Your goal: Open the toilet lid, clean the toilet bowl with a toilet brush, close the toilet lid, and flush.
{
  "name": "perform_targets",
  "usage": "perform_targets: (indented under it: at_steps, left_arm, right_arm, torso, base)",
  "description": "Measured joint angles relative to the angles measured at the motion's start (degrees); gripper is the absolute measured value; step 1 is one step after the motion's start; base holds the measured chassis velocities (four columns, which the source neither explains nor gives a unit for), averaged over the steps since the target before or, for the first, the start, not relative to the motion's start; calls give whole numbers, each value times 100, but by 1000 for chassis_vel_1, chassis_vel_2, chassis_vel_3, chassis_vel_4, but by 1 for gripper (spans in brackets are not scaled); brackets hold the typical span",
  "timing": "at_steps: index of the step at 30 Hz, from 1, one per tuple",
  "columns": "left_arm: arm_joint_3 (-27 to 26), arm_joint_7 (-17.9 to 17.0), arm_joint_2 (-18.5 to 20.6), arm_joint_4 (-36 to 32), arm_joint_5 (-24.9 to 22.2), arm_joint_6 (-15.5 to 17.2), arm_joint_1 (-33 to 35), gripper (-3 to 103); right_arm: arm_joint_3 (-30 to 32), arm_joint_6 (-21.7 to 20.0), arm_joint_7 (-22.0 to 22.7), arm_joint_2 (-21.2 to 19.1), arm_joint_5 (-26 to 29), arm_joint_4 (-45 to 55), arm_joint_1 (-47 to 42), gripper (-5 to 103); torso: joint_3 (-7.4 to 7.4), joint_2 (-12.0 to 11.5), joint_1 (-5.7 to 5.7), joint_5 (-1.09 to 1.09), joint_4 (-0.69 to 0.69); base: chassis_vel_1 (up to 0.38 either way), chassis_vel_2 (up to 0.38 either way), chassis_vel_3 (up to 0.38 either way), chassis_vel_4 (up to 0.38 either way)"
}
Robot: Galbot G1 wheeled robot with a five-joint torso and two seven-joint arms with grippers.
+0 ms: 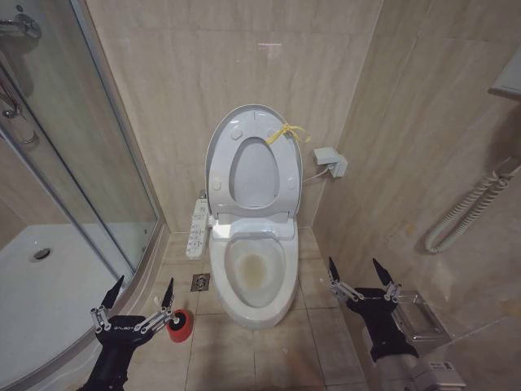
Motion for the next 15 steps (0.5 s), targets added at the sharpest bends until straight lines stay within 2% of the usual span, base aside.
perform_targets:
  at_steps: [11, 13, 15]
  left_arm:
    - [0, 0, 0, 4, 0, 1, 0, 100]
    - [0, 0, 0, 5, 0, 1, 0, 100]
    - [0, 0, 0, 5, 0, 1, 0, 100]
  right_arm:
    - [39, -43, -12, 5, 14, 0, 6, 100]
    - [145, -155, -54, 20, 84, -6, 24, 100]
    - [577, -629, -240, 80, 365, -40, 103, 100]
  torso:
    - [0, 0, 0, 0, 0]
    - [0, 0, 0, 0, 0]
    - [0, 0, 0, 0, 0]
  base:
    - [0, 0, 0, 0]
    - [0, 0, 0, 0]
    - [0, 0, 0, 0]
